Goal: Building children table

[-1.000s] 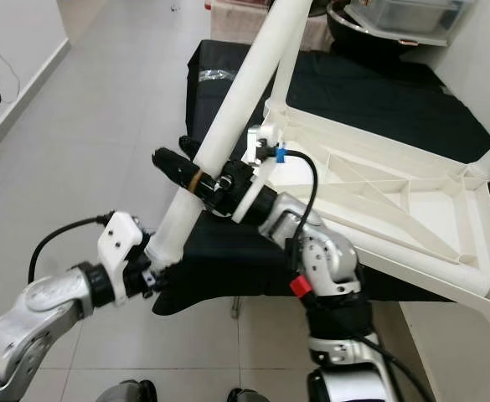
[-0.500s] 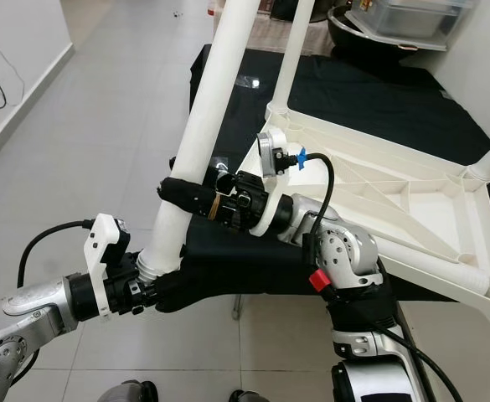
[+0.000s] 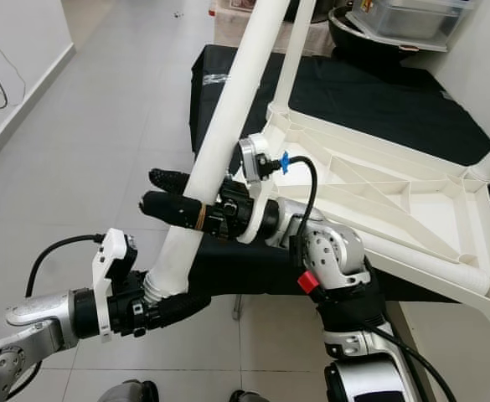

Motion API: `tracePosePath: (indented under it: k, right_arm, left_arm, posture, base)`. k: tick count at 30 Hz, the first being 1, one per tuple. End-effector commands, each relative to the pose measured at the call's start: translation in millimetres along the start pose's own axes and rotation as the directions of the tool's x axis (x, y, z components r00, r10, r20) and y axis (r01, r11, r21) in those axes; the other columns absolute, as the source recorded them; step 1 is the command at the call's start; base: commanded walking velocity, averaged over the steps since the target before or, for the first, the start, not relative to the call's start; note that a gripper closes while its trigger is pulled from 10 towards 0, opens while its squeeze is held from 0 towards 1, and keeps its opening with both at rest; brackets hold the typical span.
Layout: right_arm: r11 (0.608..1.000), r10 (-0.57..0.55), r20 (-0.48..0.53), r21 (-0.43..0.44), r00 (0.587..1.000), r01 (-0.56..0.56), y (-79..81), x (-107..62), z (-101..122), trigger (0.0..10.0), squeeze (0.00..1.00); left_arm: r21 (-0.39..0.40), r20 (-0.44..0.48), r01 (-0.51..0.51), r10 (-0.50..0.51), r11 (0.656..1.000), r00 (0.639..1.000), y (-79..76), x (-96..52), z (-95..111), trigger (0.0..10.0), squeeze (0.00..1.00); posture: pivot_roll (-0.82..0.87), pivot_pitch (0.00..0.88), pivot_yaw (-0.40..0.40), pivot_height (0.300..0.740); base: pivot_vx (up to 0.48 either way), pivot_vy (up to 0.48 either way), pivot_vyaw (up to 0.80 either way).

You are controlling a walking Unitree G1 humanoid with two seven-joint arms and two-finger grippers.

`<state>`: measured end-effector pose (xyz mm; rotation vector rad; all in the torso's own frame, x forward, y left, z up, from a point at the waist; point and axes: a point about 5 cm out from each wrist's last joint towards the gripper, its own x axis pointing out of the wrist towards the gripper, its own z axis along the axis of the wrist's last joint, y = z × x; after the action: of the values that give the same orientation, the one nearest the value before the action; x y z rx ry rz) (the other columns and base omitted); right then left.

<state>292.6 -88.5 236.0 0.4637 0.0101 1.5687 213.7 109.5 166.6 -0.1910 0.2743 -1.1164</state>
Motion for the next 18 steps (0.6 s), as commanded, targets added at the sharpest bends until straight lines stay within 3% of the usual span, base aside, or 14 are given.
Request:
tracePosePath:
  k: [1,11,12,13,15,16,18]
  right_arm:
    - [0.998,0.057,-0.014,-0.001,0.998,-0.057,6.5,4.3,2.1,10.0,0.0]
    - [0.997,0.08,-0.022,0.004,0.997,-0.08,8.9,7.6,1.6,10.0,0.0]
    - [0.997,0.081,-0.024,0.004,0.996,-0.08,9.2,8.4,0.9,9.6,0.0]
    - [0.997,0.082,-0.025,0.006,0.996,-0.081,9.3,8.7,0.5,7.1,0.0]
    - [0.997,0.082,-0.025,0.007,0.996,-0.082,9.4,9.0,0.2,7.1,0.0]
    - [0.997,0.083,-0.027,0.01,0.996,-0.082,9.4,9.0,-0.3,0.0,0.0]
    - [0.996,0.09,-0.033,0.013,0.995,-0.089,10.2,8.9,-1.0,0.0,0.0]
  left_arm:
    - [0.004,-0.012,0.05,-0.05,0.999,0.999,-8.7,2.9,0.0,10.0,0.0]
    - [-0.005,-0.014,0.064,-0.064,0.998,0.998,-12.2,4.0,0.2,10.0,0.0]
    - [-0.003,-0.013,0.065,-0.065,0.998,0.998,-12.6,4.4,0.5,10.0,0.0]
    - [-0.004,-0.012,0.065,-0.065,0.998,0.998,-12.8,4.4,0.6,10.0,0.0]
    - [-0.004,-0.011,0.065,-0.065,0.998,0.998,-12.8,4.4,0.7,10.0,0.0]
    - [-0.008,-0.011,0.065,-0.065,0.998,0.998,-12.9,4.3,0.5,10.0,0.0]
    - [-0.01,-0.014,0.066,-0.066,0.998,0.998,-13.2,4.0,-0.1,10.0,0.0]
  posture:
    - [0.1,0.141,-0.089,0.74]
    - [0.09,0.143,-0.087,0.74]
    - [0.09,0.145,-0.087,0.74]
    - [0.09,0.145,-0.087,0.74]
    - [0.09,0.145,-0.087,0.74]
    - [0.09,0.144,-0.086,0.74]
    - [0.09,0.144,-0.086,0.74]
  base:
    - [0.0,0.0,0.0]
    - [0.0,0.0,0.0]
    - [0.0,0.0,0.0]
    - [0.0,0.0,0.0]
    - [0.0,0.0,0.0]
    - [0.0,0.0,0.0]
    - [0.0,0.0,0.0]
